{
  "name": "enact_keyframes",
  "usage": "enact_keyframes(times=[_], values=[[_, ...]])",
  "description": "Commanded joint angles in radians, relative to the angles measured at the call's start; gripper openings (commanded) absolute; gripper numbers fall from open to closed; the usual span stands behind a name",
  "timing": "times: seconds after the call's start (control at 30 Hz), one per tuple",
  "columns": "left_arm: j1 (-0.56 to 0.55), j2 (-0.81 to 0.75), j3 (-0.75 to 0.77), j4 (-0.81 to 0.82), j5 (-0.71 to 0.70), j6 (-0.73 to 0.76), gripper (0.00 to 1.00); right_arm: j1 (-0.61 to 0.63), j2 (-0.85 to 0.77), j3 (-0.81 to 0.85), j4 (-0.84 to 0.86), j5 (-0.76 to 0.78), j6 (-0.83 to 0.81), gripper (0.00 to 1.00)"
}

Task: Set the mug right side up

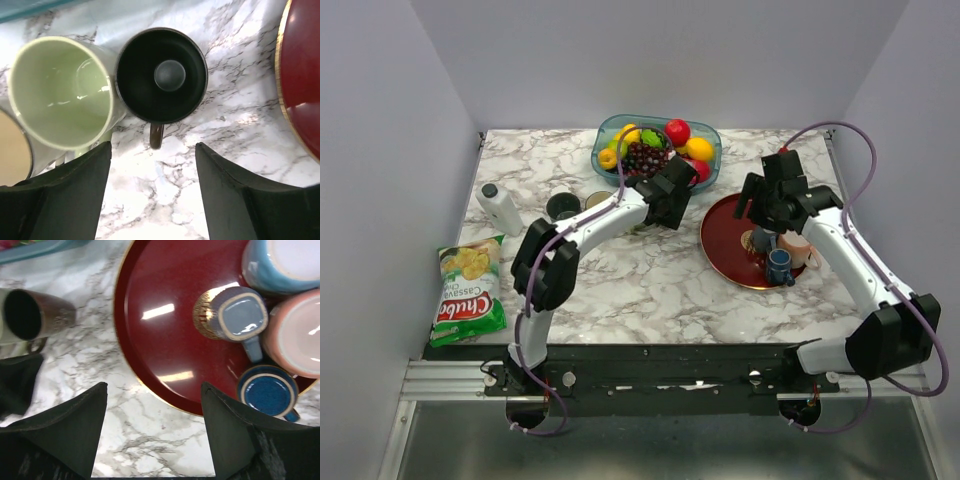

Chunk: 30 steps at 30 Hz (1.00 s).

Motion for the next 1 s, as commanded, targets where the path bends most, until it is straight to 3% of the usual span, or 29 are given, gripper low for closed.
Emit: enact_keyframes(times=[0.0, 0.03, 0.1, 0.3, 0.97], values=[[-0.008, -0.155, -0.027, 0.082, 0.019, 0.002, 0.85, -0.011, 0.046, -0.004, -0.071, 0.109, -0.055, 0.82], [-0.008, -0.194, -0.052, 0.121, 0.024, 0.005, 0.93, -0.013, 0.057, -0.004, -0.071, 0.118, -0.072, 0.82], [-0.008, -0.228, -0.073, 0.154, 0.048, 0.020, 0.99, -0.020, 0.071, -0.001, -0.068, 0.121, -0.115, 0.82], [-0.008, -0.305, -0.117, 0.224, 0.114, 0.038, 0.99, -0.028, 0.149, 0.036, -0.088, 0.127, -0.236, 0.81], [0.007, -0.333, -0.162, 0.274, 0.170, 0.057, 0.99, -0.076, 0.295, -0.014, -0.055, 0.097, -0.243, 0.81]])
